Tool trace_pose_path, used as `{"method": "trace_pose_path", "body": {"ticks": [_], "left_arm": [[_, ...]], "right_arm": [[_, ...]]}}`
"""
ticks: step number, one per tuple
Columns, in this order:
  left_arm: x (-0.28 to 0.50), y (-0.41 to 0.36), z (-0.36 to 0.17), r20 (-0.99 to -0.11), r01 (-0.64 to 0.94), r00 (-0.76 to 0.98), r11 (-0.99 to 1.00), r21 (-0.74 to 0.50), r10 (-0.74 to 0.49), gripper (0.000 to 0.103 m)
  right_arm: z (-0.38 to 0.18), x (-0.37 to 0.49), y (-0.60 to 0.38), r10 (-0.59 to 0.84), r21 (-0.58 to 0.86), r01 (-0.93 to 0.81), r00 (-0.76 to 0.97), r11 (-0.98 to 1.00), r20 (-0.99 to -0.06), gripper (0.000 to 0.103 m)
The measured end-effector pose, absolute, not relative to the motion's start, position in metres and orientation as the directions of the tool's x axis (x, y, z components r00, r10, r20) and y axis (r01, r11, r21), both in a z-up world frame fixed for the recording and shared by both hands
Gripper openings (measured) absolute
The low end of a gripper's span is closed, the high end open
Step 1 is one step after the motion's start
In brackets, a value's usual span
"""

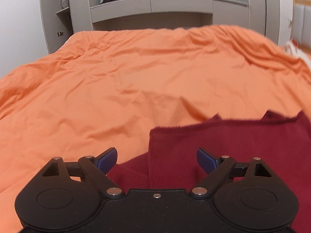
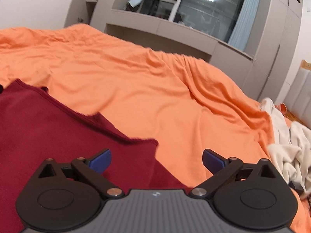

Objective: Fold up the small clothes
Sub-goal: 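Lower the folded edge with both tools and open both tools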

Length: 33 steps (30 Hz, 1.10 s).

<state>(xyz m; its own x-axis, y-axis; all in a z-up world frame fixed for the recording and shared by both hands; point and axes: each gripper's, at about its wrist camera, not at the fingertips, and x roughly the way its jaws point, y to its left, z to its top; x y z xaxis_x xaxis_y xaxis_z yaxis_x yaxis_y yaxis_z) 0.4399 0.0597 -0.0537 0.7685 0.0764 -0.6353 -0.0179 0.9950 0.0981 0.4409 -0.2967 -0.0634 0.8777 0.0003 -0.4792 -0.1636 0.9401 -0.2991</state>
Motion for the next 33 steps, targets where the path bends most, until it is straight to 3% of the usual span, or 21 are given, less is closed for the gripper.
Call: {"method": "trace_pose_path", "body": {"ticks": [9, 18, 24, 33], "left_arm": [[0.449, 0.075, -0.071, -0.703, -0.091, 0.702, 0.994, 0.064, 0.110, 0.091], [0.431, 0.070, -0.049, -0.639, -0.082, 0.763, 0.995, 0.052, 0.096, 0.102], [0.400, 0.069, -0.027, -0.581, -0.099, 0.809, 0.995, 0.024, 0.095, 0.102], [0.338, 0.072, -0.006, -0.577, -0.174, 0.810, 0.983, -0.061, 0.108, 0.102]], "right_arm": [[-0.080, 0.451, -0.317, -0.058, -0.258, -0.102, 0.835, 0.961, -0.547, 0.103], [-0.050, 0.432, -0.324, -0.060, -0.247, -0.075, 0.866, 0.966, -0.496, 0.103], [-0.022, 0.416, -0.331, -0.003, -0.146, -0.074, 0.884, 0.987, -0.468, 0.103], [-0.003, 0.386, -0.317, 0.086, -0.073, -0.130, 0.896, 0.989, -0.435, 0.103]]}}
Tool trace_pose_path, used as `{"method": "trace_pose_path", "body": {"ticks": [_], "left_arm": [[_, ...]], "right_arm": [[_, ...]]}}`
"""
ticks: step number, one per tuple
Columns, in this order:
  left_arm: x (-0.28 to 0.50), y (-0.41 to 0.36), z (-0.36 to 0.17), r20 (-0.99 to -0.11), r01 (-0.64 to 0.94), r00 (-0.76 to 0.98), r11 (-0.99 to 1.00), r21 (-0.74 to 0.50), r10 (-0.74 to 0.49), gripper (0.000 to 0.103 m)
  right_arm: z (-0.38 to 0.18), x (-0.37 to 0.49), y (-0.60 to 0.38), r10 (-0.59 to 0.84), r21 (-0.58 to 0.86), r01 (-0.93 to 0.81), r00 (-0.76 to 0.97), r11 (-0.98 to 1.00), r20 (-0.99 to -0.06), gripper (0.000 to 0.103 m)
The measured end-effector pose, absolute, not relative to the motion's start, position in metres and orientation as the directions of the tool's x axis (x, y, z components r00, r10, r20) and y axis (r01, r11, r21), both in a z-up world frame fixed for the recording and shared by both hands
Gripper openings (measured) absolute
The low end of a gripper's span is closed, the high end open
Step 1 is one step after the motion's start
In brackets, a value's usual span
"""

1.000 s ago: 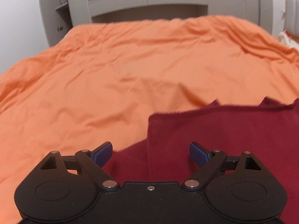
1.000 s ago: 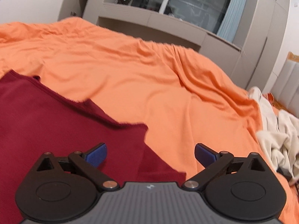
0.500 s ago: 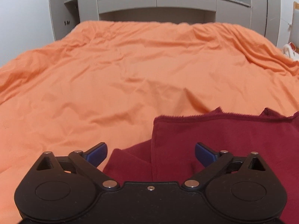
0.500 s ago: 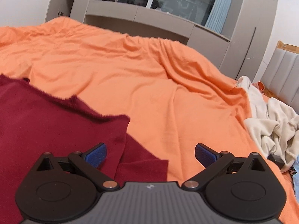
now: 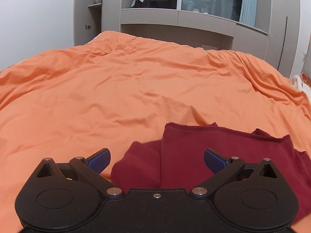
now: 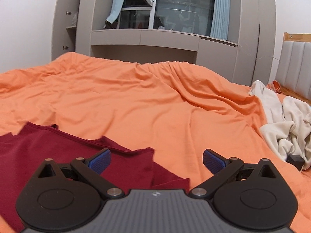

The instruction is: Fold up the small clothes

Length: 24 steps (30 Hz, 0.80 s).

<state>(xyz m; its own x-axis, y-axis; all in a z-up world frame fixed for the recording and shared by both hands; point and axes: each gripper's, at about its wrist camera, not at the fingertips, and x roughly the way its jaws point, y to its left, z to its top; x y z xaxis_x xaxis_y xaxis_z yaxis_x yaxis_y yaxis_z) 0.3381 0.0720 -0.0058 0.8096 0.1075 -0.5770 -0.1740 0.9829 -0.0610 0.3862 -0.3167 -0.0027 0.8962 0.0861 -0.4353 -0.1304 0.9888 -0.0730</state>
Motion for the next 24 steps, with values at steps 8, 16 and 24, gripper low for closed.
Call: {"method": "trace_pose_path", "body": {"ticks": [8, 16, 24], "left_arm": [[0.294, 0.069, -0.012, -0.624, -0.187, 0.778, 0.975, -0.123, 0.071, 0.102], [0.271, 0.069, -0.027, -0.675, -0.193, 0.738, 0.959, -0.207, 0.003, 0.102], [0.240, 0.066, -0.033, -0.638, -0.167, 0.766, 0.937, -0.307, -0.073, 0.102]], "right_arm": [[-0.004, 0.365, -0.293, 0.146, -0.048, -0.186, 0.886, 0.981, -0.441, 0.103], [-0.010, 0.350, -0.276, 0.183, 0.001, -0.206, 0.867, 0.979, -0.463, 0.103], [-0.013, 0.330, -0.266, 0.240, 0.050, -0.241, 0.883, 0.969, -0.404, 0.103]]}}
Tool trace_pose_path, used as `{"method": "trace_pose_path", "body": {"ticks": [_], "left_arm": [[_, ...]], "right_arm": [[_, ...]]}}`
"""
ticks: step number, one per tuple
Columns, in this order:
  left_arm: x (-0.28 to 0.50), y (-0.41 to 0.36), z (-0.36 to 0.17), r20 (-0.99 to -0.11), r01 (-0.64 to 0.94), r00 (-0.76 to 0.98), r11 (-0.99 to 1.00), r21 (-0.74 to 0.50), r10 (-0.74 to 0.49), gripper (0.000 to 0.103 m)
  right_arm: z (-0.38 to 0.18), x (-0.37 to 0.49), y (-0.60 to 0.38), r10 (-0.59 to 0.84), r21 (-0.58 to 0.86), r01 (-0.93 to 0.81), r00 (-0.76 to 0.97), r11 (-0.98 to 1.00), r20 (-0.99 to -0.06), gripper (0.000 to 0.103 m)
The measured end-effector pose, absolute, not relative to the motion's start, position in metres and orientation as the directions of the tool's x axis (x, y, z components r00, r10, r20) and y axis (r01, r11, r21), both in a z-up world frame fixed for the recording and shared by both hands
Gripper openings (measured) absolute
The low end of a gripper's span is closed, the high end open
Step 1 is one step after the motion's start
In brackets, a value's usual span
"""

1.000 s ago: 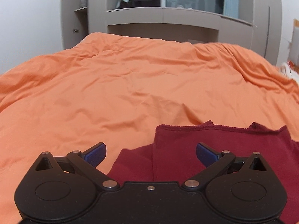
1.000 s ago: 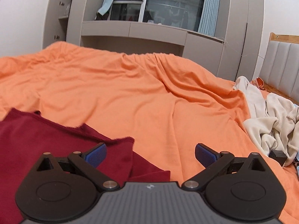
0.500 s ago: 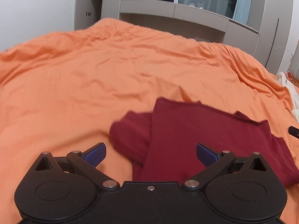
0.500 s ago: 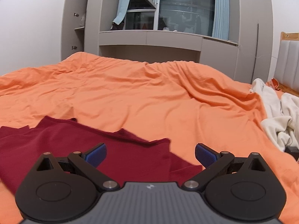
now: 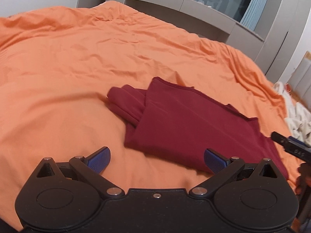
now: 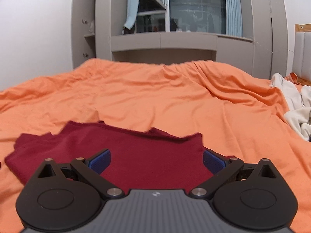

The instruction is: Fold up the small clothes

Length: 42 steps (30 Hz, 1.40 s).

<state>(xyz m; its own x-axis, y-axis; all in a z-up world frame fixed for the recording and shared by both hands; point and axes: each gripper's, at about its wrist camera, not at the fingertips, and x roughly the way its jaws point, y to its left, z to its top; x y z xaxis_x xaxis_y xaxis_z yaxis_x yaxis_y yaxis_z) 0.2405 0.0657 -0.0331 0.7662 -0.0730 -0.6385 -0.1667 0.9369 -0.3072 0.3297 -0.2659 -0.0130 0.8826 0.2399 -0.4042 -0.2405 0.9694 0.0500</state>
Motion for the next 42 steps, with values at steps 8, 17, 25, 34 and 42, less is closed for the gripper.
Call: {"method": "trace_pose_path", "body": {"ticks": [8, 17, 25, 34, 42], "left_arm": [[0.223, 0.061, -0.039, -0.566, -0.097, 0.808, 0.911, -0.401, -0.163, 0.102], [0.239, 0.064, -0.051, -0.533, -0.076, 0.802, 0.839, -0.539, -0.270, 0.102], [0.269, 0.068, -0.062, -0.524, -0.120, 0.821, 0.829, -0.546, -0.227, 0.102], [0.278, 0.060, -0.071, -0.512, -0.123, 0.843, 0.868, -0.480, -0.163, 0.102], [0.287, 0.060, -0.071, -0.545, -0.182, 0.829, 0.863, -0.471, -0.122, 0.102]], "right_arm": [[-0.027, 0.321, -0.239, 0.289, 0.018, -0.316, 0.840, 0.949, -0.459, 0.103], [-0.040, 0.310, -0.223, 0.293, -0.045, -0.354, 0.833, 0.934, -0.469, 0.103], [-0.036, 0.304, -0.214, 0.330, -0.055, -0.386, 0.847, 0.921, -0.416, 0.103], [-0.064, 0.318, -0.192, 0.266, -0.134, -0.395, 0.798, 0.909, -0.541, 0.103], [-0.066, 0.317, -0.192, 0.271, -0.129, -0.396, 0.798, 0.909, -0.538, 0.103]]}}
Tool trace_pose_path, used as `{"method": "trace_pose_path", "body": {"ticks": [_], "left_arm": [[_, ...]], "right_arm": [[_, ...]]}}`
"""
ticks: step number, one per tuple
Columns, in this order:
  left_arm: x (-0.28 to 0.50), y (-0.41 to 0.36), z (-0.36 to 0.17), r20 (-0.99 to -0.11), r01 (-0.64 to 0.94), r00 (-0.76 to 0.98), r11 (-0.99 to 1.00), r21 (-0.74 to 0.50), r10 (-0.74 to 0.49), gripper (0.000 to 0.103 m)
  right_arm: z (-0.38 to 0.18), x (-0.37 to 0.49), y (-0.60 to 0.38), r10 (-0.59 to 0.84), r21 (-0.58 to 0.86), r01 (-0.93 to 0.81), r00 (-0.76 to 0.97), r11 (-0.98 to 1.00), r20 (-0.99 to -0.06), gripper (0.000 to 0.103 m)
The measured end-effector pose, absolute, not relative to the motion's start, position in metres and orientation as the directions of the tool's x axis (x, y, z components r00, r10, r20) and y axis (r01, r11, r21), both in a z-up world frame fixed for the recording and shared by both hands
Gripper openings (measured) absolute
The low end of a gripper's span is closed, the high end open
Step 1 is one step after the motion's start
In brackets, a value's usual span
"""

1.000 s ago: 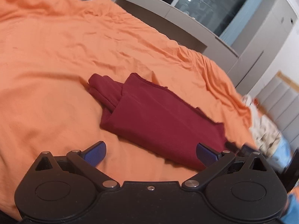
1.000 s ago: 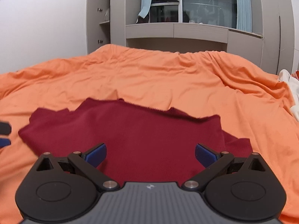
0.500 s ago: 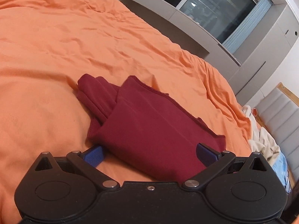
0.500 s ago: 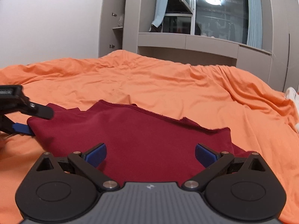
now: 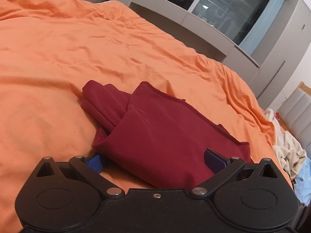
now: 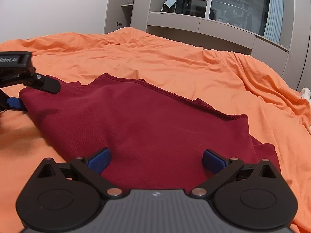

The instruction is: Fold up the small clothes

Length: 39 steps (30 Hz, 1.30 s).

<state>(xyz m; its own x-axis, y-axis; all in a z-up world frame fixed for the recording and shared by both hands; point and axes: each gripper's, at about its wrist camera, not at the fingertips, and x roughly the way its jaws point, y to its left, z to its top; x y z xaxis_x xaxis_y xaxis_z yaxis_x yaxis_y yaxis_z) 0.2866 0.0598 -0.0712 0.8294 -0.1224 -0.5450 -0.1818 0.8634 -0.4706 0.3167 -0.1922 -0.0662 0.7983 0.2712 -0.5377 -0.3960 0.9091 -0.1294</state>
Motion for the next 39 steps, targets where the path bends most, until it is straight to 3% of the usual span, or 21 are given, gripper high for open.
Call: {"method": "trace_pose_path", "body": {"ticks": [18, 30, 33, 36, 38, 39], "left_arm": [[0.302, 0.054, -0.071, -0.600, -0.272, 0.799, 0.863, -0.426, -0.044, 0.102], [0.304, 0.060, -0.069, -0.588, -0.322, 0.809, 0.818, -0.476, -0.023, 0.100], [0.307, 0.061, -0.066, -0.590, -0.350, 0.807, 0.820, -0.453, 0.018, 0.084], [0.307, 0.069, -0.067, -0.586, -0.378, 0.809, 0.797, -0.472, 0.036, 0.062], [0.307, 0.076, -0.069, -0.583, -0.392, 0.812, 0.777, -0.493, 0.040, 0.034], [0.307, 0.079, -0.069, -0.580, -0.394, 0.814, 0.768, -0.505, 0.035, 0.030]], "right_arm": [[-0.067, 0.318, -0.194, 0.275, -0.124, -0.398, 0.796, 0.909, -0.540, 0.103], [-0.067, 0.318, -0.195, 0.275, -0.124, -0.398, 0.796, 0.909, -0.539, 0.103], [-0.067, 0.318, -0.195, 0.275, -0.125, -0.397, 0.798, 0.909, -0.536, 0.103], [-0.067, 0.318, -0.195, 0.279, -0.119, -0.398, 0.799, 0.910, -0.533, 0.103], [-0.064, 0.318, -0.198, 0.287, -0.100, -0.397, 0.796, 0.912, -0.533, 0.103], [-0.062, 0.319, -0.201, 0.292, -0.086, -0.395, 0.792, 0.915, -0.536, 0.103]]}}
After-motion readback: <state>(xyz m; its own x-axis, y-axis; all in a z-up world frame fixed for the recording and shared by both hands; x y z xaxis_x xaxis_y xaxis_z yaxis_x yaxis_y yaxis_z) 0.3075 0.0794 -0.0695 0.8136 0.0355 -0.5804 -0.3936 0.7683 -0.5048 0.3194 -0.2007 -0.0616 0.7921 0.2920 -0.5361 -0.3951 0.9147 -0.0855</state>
